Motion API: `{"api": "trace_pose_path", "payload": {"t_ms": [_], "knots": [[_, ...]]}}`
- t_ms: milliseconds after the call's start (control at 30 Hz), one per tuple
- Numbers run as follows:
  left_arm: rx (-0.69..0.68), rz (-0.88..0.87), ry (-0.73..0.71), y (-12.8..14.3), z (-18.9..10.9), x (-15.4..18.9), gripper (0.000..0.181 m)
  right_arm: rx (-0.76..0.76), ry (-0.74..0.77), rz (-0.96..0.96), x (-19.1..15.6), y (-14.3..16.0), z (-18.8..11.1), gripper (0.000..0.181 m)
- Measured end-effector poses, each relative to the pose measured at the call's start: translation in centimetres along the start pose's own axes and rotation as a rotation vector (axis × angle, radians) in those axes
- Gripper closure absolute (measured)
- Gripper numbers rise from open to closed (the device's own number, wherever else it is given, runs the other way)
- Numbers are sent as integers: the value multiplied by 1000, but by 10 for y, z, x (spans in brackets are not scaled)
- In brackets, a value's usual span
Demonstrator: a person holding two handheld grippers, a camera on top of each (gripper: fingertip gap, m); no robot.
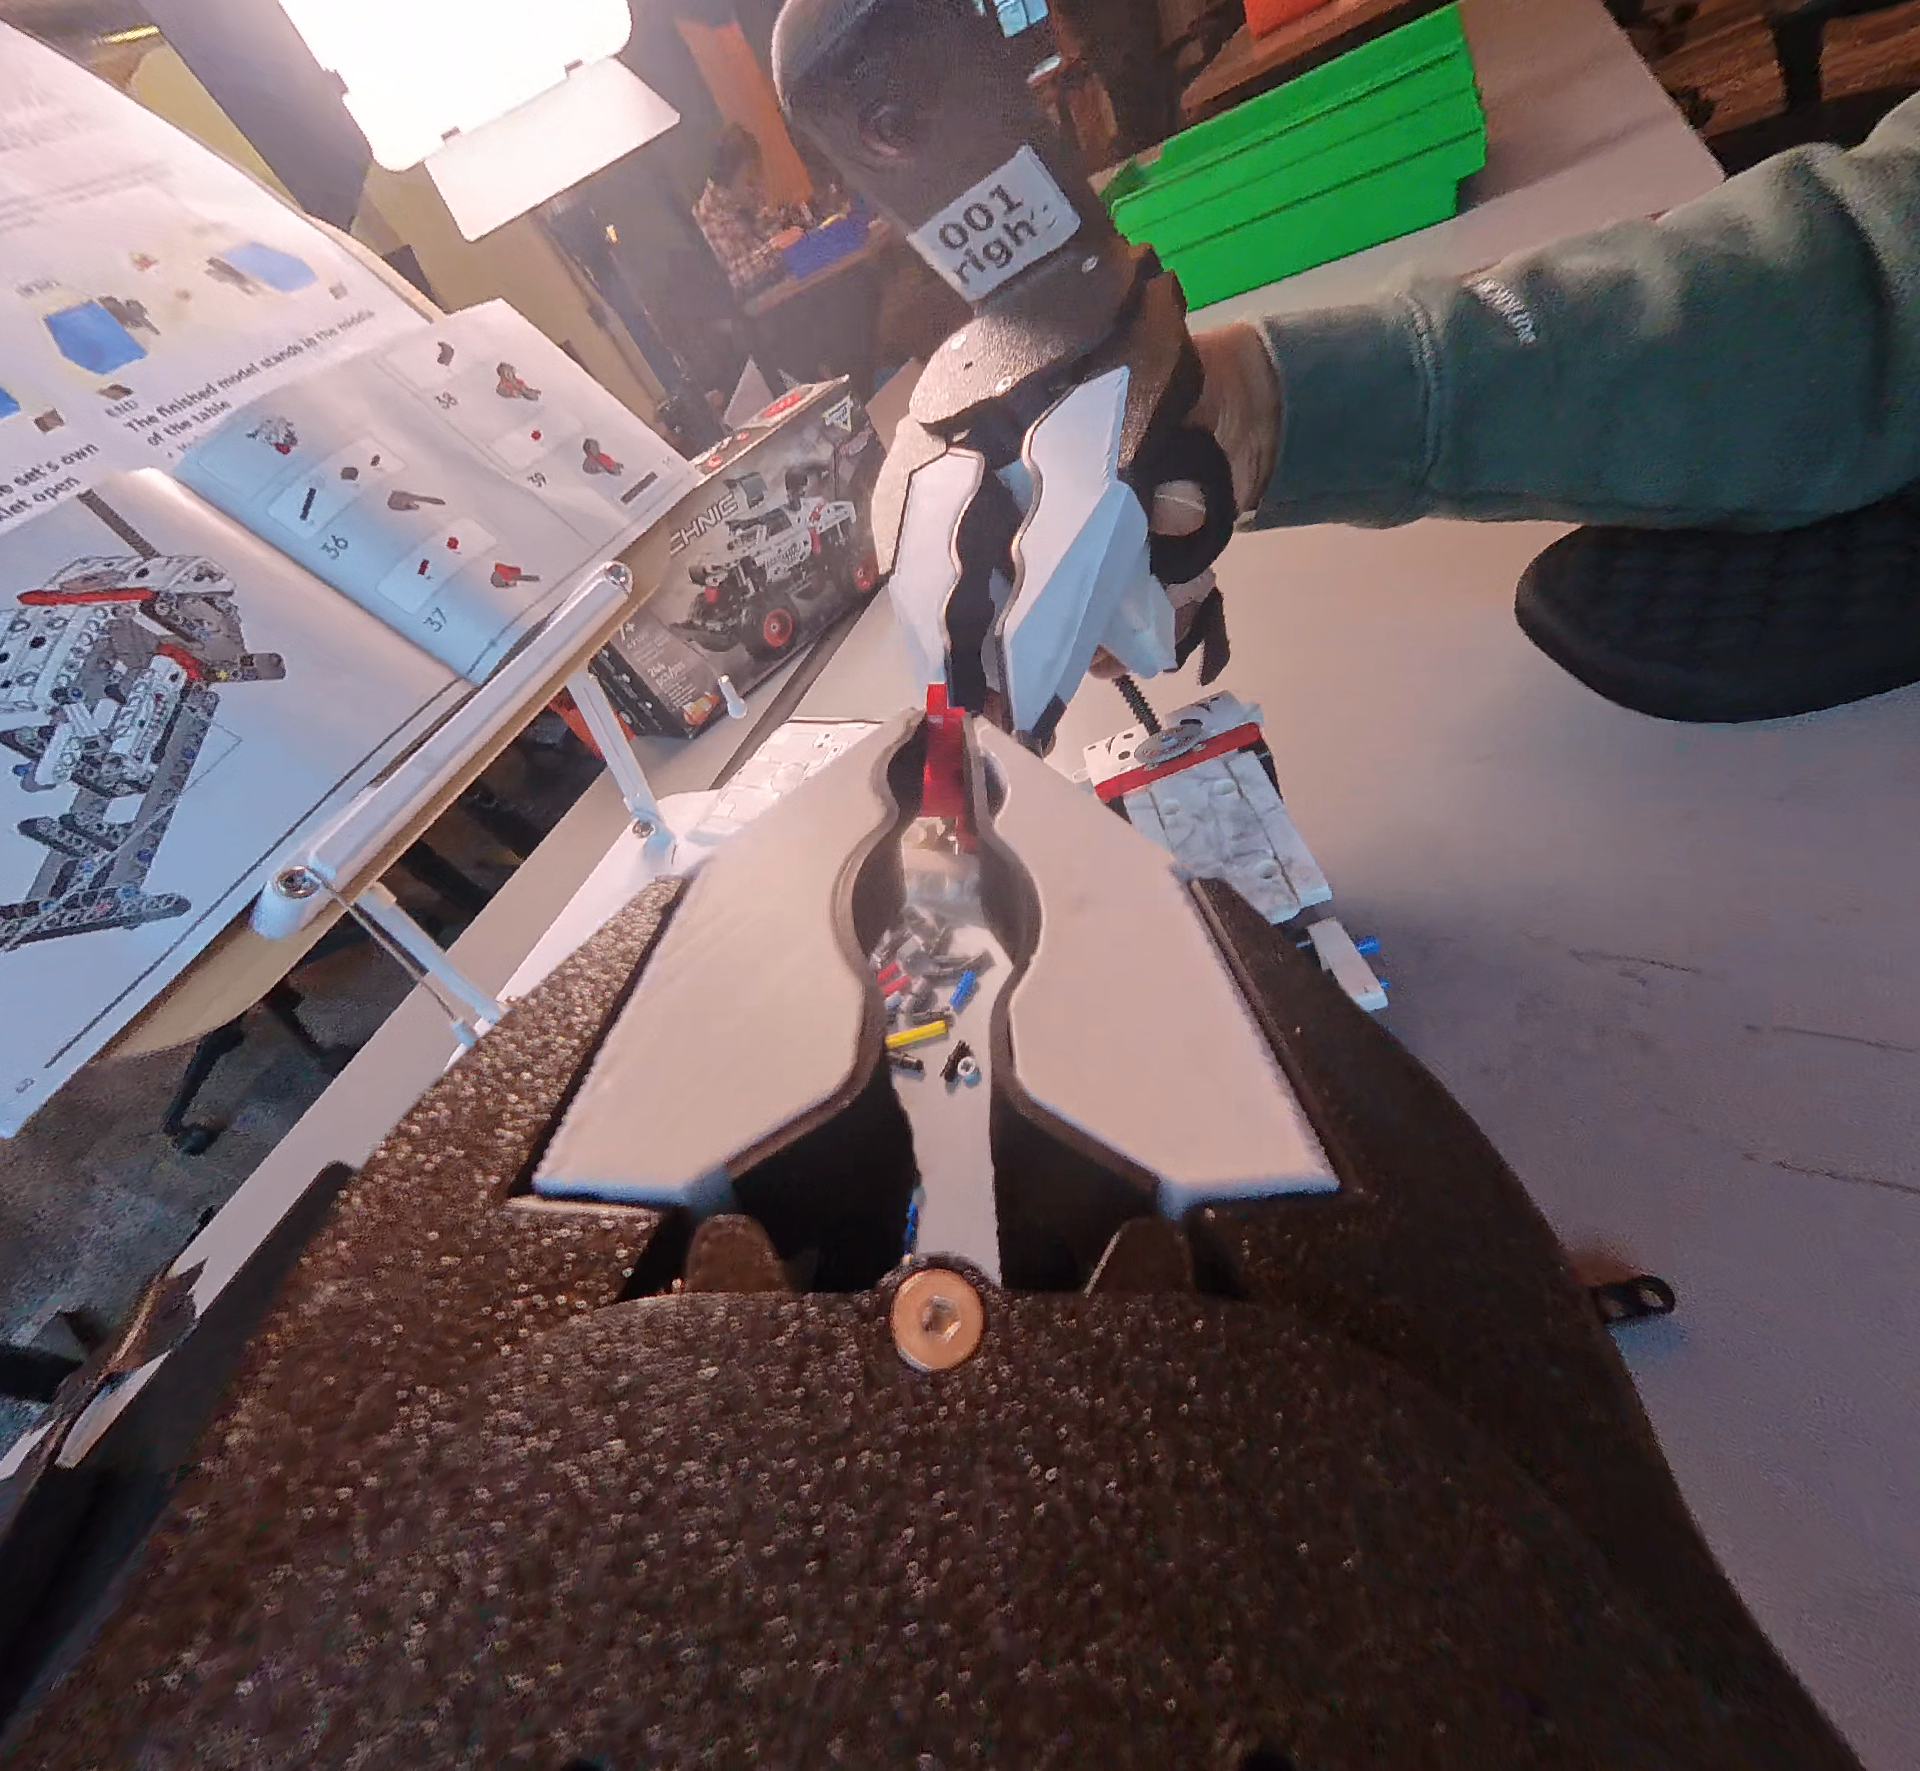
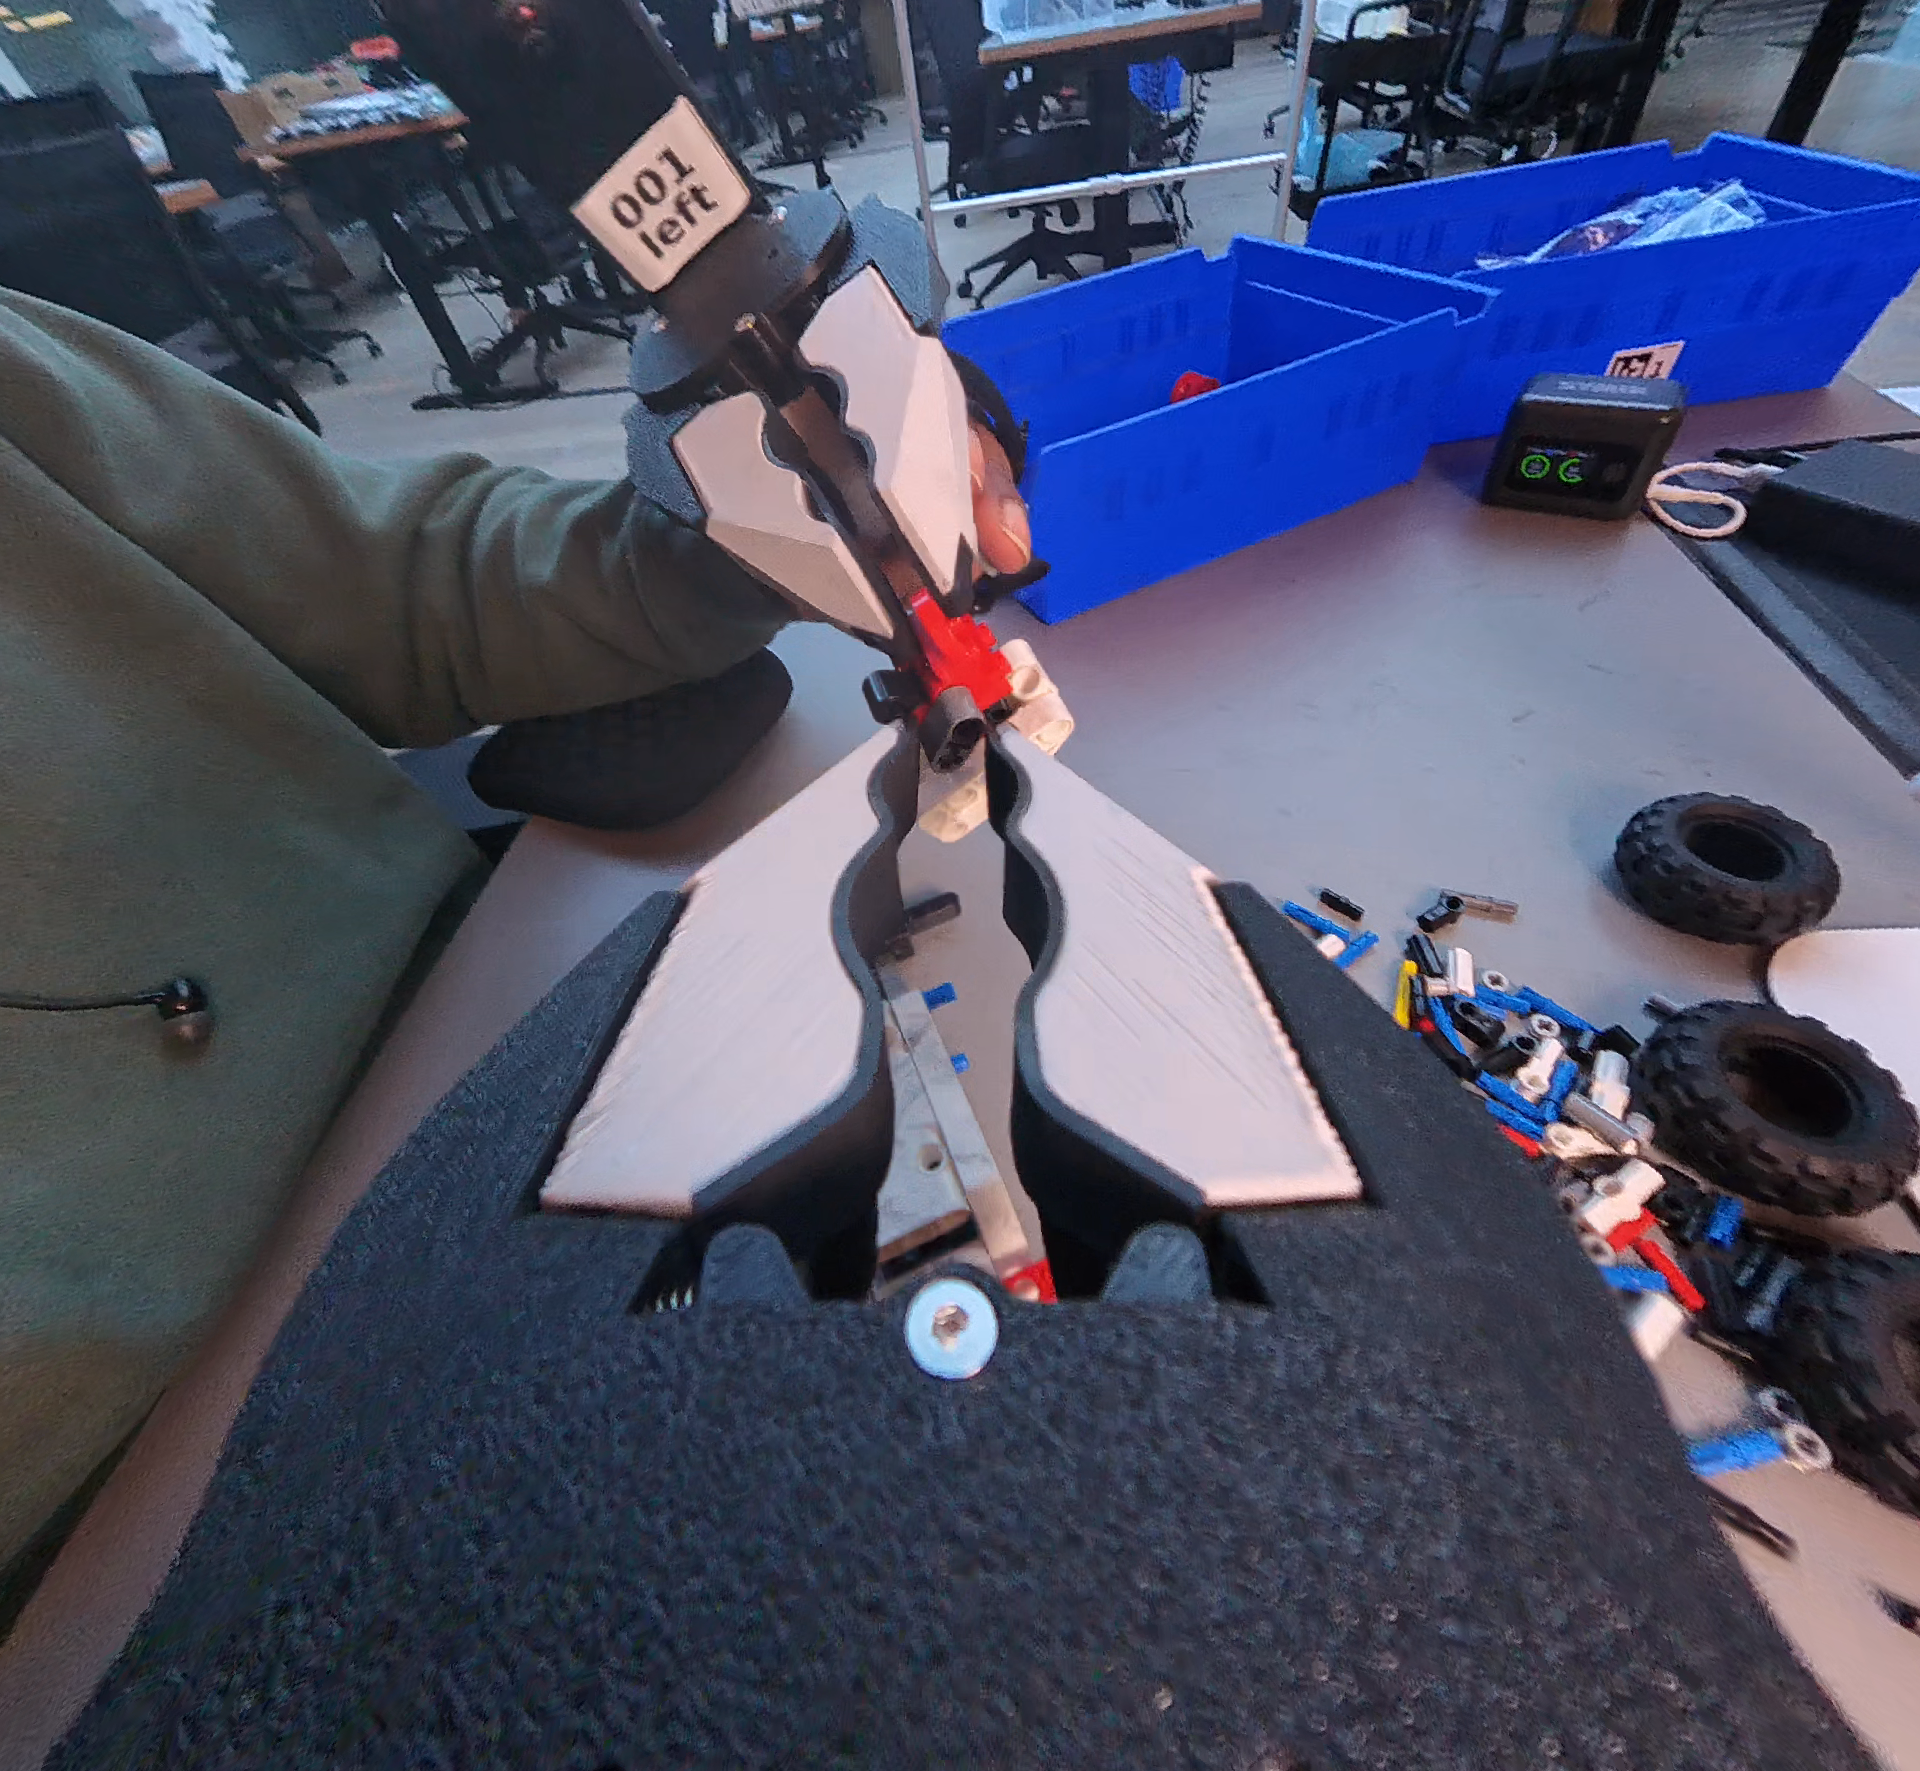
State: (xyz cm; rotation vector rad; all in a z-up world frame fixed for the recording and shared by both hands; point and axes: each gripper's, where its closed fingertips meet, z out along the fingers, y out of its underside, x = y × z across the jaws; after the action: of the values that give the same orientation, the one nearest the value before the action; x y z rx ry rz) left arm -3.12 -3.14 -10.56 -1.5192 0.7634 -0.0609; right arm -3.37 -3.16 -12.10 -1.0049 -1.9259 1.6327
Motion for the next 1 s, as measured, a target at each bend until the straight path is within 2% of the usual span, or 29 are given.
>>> {"api": "trace_pose_path", "payload": {"t_ms": [167, 300, 367, 433, 533, 667, 800, 1000], "knots": [[104, -28, 48, -15, -8, 4, 176, 87, -93, 34, -15, -14, -1, 172], [154, -59, 70, -22, -12, 5, 175, 128, -86, -26, -18, -22, -2, 174], [207, -168, 117, -26, -16, 3, 174, 134, -57, -55, -15, -25, -3, 175], [258, -293, 158, -28, -23, -5, 158, 137, -16, -93, -11, -27, -5, 175], [182, -331, 185, -14, -23, -6, 156, 158, 21, -156, -13, -35, -8, 175], [141, -291, 177, -13, -14, 2, 164, 134, 54, -239, -17, -36, -4, 175], [120, -302, 154, -10, -15, -2, 167, 102, 114, -307, -14, -35, -1, 175], [136, -367, 214, -13, -20, 0, 167, 87, 114, -340, -18, -35, 1, 175]]}}
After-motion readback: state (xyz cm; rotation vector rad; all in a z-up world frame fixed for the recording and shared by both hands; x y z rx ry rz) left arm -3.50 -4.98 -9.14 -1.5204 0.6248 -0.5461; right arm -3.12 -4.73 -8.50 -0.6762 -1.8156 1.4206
